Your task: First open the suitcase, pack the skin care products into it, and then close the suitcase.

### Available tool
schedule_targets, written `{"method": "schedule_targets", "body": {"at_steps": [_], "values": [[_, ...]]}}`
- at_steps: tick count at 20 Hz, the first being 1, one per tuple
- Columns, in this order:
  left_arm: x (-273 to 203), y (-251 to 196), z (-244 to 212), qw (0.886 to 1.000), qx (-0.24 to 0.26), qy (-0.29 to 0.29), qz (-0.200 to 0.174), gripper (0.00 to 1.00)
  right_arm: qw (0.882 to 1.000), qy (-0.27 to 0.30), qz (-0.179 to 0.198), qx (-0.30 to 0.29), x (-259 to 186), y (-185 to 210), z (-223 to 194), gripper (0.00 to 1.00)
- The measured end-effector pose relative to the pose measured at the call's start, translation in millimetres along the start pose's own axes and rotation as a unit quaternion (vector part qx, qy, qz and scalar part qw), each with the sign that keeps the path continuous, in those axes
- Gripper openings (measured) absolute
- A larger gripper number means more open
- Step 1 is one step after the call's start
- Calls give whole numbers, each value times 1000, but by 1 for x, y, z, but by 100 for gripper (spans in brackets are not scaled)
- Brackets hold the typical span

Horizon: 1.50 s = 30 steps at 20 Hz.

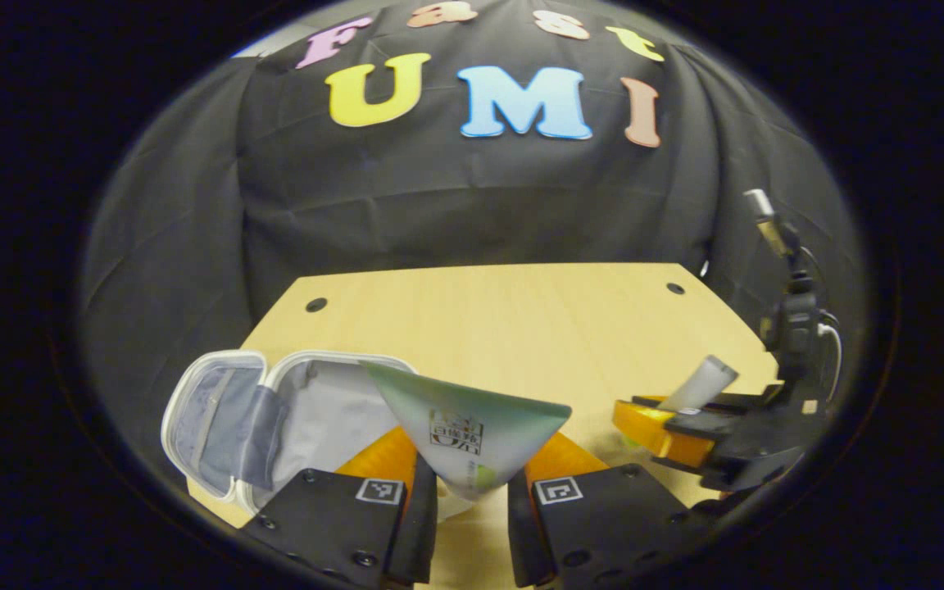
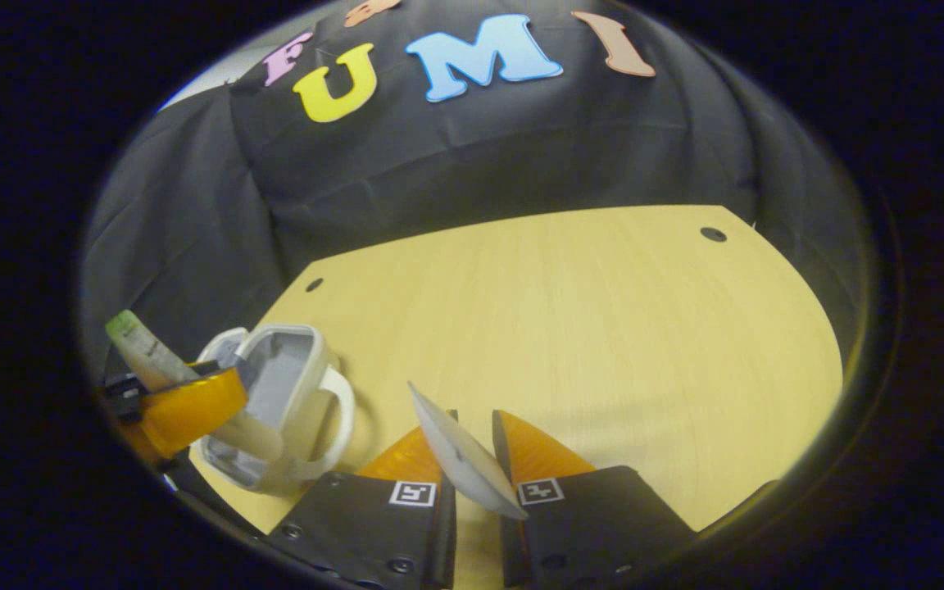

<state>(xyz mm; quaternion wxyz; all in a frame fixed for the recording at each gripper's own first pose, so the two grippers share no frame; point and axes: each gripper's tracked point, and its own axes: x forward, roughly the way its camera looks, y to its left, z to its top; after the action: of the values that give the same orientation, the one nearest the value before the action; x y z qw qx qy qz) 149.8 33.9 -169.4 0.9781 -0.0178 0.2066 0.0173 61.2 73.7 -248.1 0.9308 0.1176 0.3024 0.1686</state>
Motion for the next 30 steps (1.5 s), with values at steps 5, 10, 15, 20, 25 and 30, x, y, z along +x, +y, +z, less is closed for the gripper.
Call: {"method": "schedule_targets", "body": {"at_steps": [5, 10, 15, 20, 25, 30], "values": [[-21, 119, 10, 994, -17, 33, 107, 43, 995, 17, 92, -22, -13, 111, 25, 21], [-10, 157, -21, 988, -24, 116, 96, 43, 985, 66, 150, -59, -2, 191, 0, 21], [-11, 177, -22, 989, -53, 101, 93, 95, 981, 97, 152, -71, 10, 215, -14, 21], [-34, 230, -24, 986, -72, 82, 129, 96, 981, 112, 135, -79, 30, 223, -19, 21], [-61, 270, -46, 977, -122, 83, 153, 96, 981, 161, 67, -80, 66, 211, -41, 58], [-72, 301, -56, 971, -142, 78, 178, 96, 985, 133, 70, -81, 63, 208, -29, 96]]}}
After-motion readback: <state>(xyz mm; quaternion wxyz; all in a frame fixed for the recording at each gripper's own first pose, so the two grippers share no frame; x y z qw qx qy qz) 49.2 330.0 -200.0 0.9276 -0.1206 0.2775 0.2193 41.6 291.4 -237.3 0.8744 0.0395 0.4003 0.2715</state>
